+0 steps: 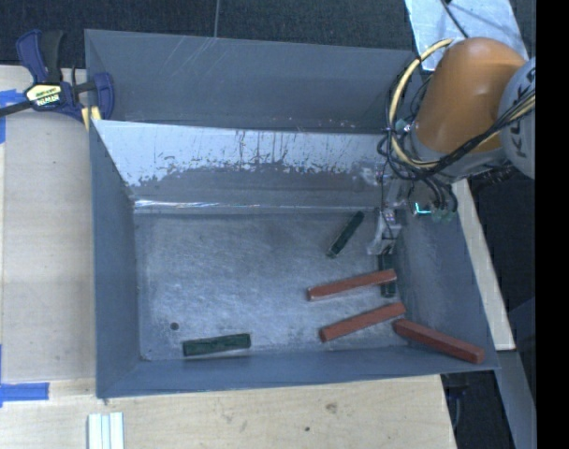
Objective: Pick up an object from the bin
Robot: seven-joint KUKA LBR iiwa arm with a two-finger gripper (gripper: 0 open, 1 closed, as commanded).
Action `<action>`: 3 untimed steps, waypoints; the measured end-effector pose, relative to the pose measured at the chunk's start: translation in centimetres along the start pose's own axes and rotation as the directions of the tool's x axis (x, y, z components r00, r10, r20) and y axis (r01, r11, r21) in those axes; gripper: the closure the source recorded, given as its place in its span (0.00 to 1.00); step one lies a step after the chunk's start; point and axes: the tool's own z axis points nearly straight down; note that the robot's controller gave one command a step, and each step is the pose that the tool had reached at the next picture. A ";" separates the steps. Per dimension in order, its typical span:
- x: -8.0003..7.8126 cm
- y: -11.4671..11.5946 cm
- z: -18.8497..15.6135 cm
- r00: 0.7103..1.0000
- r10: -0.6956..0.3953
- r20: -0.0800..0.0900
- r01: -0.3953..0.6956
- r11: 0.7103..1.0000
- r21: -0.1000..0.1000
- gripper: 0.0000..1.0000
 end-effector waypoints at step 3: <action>0.3 -3.1 -4.8 0.993 -0.116 0.016 0.116 0.993 0.005 1.00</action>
Offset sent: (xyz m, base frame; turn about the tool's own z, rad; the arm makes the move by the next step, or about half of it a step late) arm 0.0096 -0.0271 -0.0871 -0.0396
